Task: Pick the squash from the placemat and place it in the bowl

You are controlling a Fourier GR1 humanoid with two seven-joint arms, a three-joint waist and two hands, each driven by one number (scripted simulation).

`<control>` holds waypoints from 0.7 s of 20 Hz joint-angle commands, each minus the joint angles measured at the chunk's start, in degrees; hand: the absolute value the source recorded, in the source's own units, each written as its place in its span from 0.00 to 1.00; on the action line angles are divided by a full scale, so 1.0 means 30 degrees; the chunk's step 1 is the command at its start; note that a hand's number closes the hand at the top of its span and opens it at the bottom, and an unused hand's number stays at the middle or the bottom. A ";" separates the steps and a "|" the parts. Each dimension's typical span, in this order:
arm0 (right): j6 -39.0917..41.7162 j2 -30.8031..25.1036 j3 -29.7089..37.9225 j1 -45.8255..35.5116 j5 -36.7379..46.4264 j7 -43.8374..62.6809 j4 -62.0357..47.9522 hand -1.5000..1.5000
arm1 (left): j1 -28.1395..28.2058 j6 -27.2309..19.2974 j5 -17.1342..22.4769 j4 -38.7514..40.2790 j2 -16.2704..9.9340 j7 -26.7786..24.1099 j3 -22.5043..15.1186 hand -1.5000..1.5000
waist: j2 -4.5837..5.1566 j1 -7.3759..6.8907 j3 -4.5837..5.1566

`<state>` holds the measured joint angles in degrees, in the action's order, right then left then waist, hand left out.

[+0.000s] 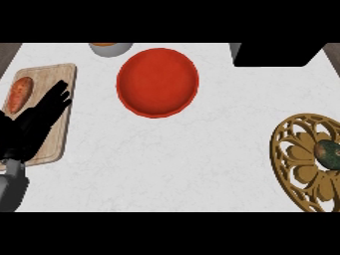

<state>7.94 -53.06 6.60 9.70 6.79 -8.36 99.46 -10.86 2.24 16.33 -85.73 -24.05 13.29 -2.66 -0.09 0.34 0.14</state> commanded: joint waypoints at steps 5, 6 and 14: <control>0.2483 -0.0443 -0.2286 -0.1602 0.2035 0.6113 0.2606 0.00 | 0.0073 -0.0464 -0.0969 -0.0171 0.1115 0.0221 -0.0550 0.50 | 0.0030 -0.0247 -0.0033; 0.3208 -0.0950 -0.1348 -0.1287 0.1780 0.5962 0.2475 0.00 | 0.0412 0.0484 -0.0519 -0.0052 0.0315 -0.0418 0.0328 0.50 | 0.0013 -0.0155 -0.0032; 0.5660 0.0308 -0.2138 -0.2183 0.3158 0.9879 0.4046 0.00 | 0.0436 0.0040 -0.1415 -0.0391 0.1631 0.0050 0.0033 0.50 | 0.0006 -0.0100 -0.0039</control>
<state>21.28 -53.70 0.27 4.02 15.01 16.24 108.88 -10.94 3.31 13.57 -84.92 -21.39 12.89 -1.66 -0.02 -0.01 0.03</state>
